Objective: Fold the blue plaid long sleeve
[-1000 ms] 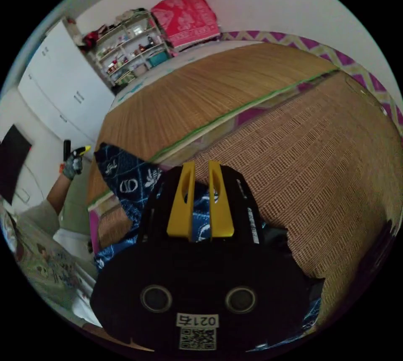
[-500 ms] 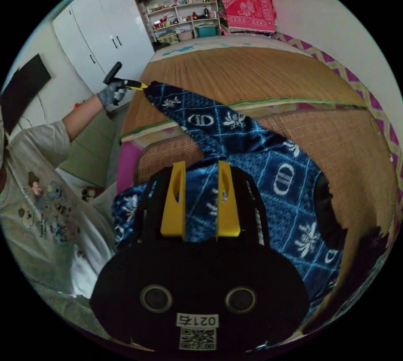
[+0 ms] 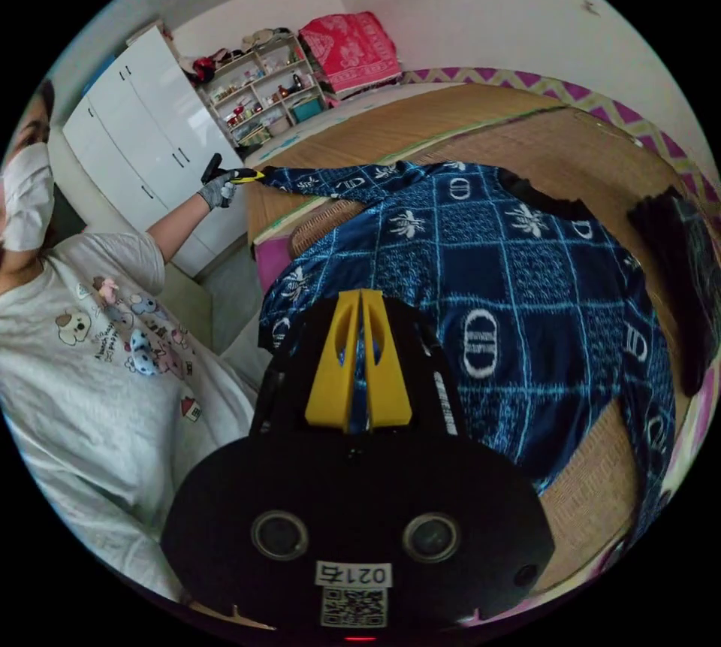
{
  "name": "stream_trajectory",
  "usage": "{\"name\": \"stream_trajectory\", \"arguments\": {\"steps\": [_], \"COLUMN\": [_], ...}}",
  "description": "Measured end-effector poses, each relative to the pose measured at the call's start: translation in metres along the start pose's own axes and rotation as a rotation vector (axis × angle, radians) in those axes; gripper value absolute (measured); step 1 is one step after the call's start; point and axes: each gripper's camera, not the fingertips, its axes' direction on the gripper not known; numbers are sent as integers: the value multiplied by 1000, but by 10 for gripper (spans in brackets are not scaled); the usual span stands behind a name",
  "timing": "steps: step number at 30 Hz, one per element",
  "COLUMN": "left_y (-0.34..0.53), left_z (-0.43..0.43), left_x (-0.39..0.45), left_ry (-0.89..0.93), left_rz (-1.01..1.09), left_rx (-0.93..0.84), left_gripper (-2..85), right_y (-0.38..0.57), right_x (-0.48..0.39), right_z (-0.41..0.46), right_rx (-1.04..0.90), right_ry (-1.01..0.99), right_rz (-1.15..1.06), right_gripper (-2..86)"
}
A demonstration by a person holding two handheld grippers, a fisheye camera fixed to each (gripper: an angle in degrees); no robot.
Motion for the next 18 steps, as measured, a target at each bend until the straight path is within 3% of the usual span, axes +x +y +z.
{"name": "stream_trajectory", "arguments": {"steps": [4, 10, 18], "left_y": [-8, -12, 27], "left_z": [-3, 20, 175], "left_x": [111, 342, 679], "left_ry": [-46, 46, 112], "left_rz": [117, 361, 686], "left_rx": [52, 129, 0], "left_gripper": [-9, -10, -10], "right_y": [54, 110, 173], "right_x": [4, 8, 25], "right_z": [-18, -37, -78], "right_rx": [38, 72, 133], "right_ry": [76, 42, 30], "right_rz": [86, 121, 123], "right_gripper": [-6, -6, -6]}}
